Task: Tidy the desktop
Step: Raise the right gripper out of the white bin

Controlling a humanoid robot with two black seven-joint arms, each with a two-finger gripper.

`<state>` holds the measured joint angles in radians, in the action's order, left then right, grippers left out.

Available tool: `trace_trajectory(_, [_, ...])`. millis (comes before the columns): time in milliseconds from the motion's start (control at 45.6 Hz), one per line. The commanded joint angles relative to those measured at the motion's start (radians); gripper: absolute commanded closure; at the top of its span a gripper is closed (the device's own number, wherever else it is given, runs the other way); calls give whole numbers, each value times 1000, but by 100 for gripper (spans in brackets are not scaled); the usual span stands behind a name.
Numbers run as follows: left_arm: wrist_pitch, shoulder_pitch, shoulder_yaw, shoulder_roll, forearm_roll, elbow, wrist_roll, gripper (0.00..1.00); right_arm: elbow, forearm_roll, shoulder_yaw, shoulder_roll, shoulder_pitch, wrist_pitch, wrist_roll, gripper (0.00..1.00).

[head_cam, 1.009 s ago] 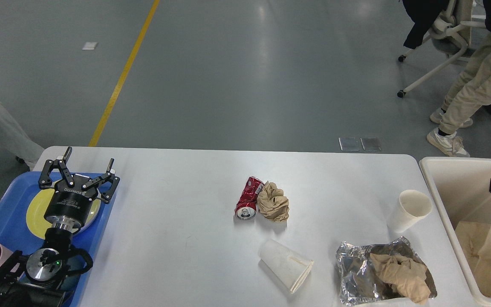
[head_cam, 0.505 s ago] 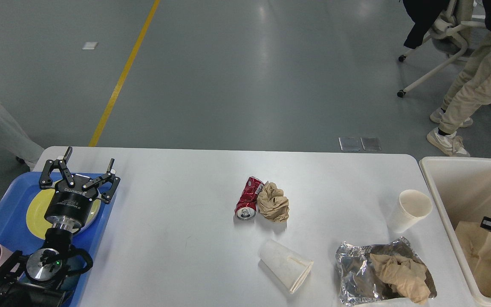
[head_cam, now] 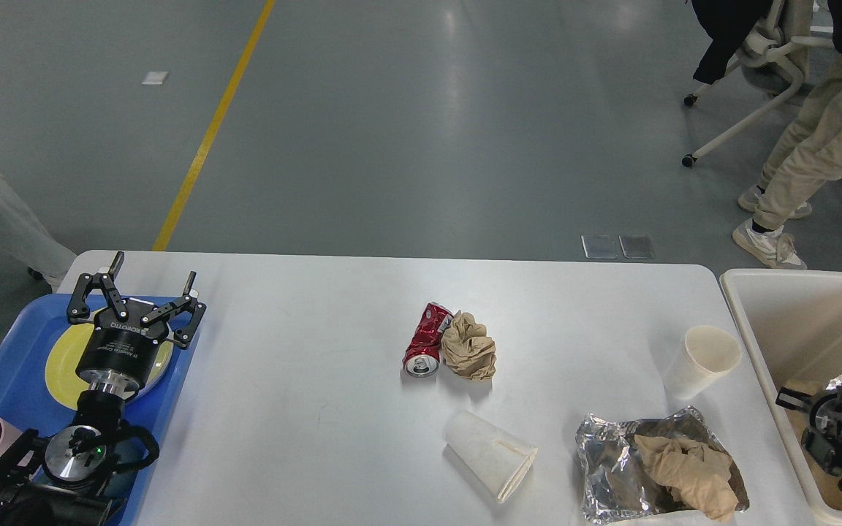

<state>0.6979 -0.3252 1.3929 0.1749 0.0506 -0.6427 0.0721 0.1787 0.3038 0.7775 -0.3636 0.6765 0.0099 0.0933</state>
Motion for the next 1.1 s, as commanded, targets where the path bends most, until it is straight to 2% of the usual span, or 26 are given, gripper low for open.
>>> trace_trajectory(0, [0,0,0,0,0,0,0,4,-1,-2,0,3,-6,-1,0,100])
trace_trajectory(88, [0,0,0,0,0,0,0,3,-1,-2,2,2,-9,-2,0,100])
trace_trajectory(110, [0,0,0,0,0,0,0,3,-2,-2,2,2,-9,-2,0,94])
trace_trajectory(132, [0,0,0,0,0,0,0,3,-2,0,2,2,-9,-7,0,75])
trace_trajectory(175, [0,0,0,0,0,0,0,3,-2,-2,2,2,-9,-30,0,31])
trace_trajectory(197, [0,0,0,0,0,0,0,3,-2,-2,2,2,-9,-54,0,13])
trace_trajectory(219, [0,0,0,0,0,0,0,4,-1,-2,0,2,-11,-86,0,2])
trace_trajectory(241, [0,0,0,0,0,0,0,3,-1,-2,0,3,-11,-99,0,0])
trace_trajectory(746, [0,0,0,0,0,0,0,4,28,0,-1,-8,-5,-110,2,0])
trace_trajectory(812, [0,0,0,0,0,0,0,3,83,1,9,-27,30,-99,11,0])
trace_trajectory(921, [0,0,0,0,0,0,0,3,232,12,17,-139,144,-70,22,0])
trace_trajectory(1009, [0,0,0,0,0,0,0,3,381,17,51,-213,251,-28,52,0])
trace_trajectory(1075, [0,0,0,0,0,0,0,3,510,18,152,-262,388,13,88,0])
